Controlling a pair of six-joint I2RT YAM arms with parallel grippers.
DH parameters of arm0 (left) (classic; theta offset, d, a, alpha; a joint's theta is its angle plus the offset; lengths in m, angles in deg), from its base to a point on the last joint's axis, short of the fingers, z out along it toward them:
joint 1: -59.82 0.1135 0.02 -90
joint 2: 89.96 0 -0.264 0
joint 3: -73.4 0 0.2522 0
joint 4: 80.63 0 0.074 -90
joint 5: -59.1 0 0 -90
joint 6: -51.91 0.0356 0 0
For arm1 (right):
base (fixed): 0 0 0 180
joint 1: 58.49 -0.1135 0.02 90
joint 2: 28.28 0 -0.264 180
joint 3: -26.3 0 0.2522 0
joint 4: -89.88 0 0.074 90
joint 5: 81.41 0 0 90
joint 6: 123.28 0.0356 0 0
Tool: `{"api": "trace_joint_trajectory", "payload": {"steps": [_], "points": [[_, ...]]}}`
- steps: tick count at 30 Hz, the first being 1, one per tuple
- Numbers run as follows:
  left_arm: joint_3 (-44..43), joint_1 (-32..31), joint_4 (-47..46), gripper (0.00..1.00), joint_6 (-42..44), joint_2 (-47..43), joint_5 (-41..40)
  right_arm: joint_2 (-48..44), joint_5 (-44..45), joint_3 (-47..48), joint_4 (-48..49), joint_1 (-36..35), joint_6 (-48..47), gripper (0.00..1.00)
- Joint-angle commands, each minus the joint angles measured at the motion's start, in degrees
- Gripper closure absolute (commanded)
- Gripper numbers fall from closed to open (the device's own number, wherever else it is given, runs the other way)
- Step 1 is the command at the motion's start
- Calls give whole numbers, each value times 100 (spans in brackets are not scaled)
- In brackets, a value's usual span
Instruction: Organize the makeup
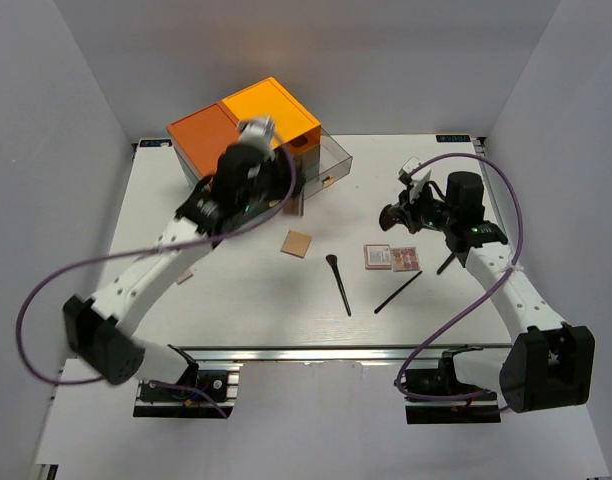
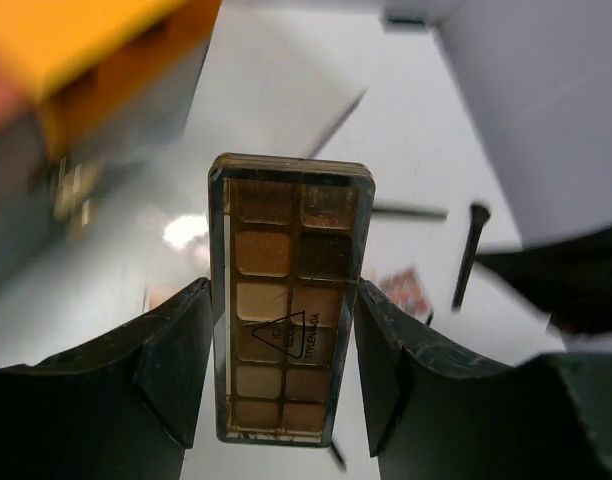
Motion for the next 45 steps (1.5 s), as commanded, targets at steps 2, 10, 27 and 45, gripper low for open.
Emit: {"api": "trace_joint_trajectory", "payload": {"steps": [2,10,27,45], "points": [[-2220,-7,204,100,1834,1662,153,-237,-149,135,129,62,79,100],[-5195,11,471,100,3355,3730,-74,-492,-272,-155,235,202,184,100],[-4185,11,356,31,3884,3529,-655,52,-720,90,-643,405,-773,18],[-3037,589,593,72,1346,1258,-489,1722,-713,838,-3352,352,-5387,14]]}}
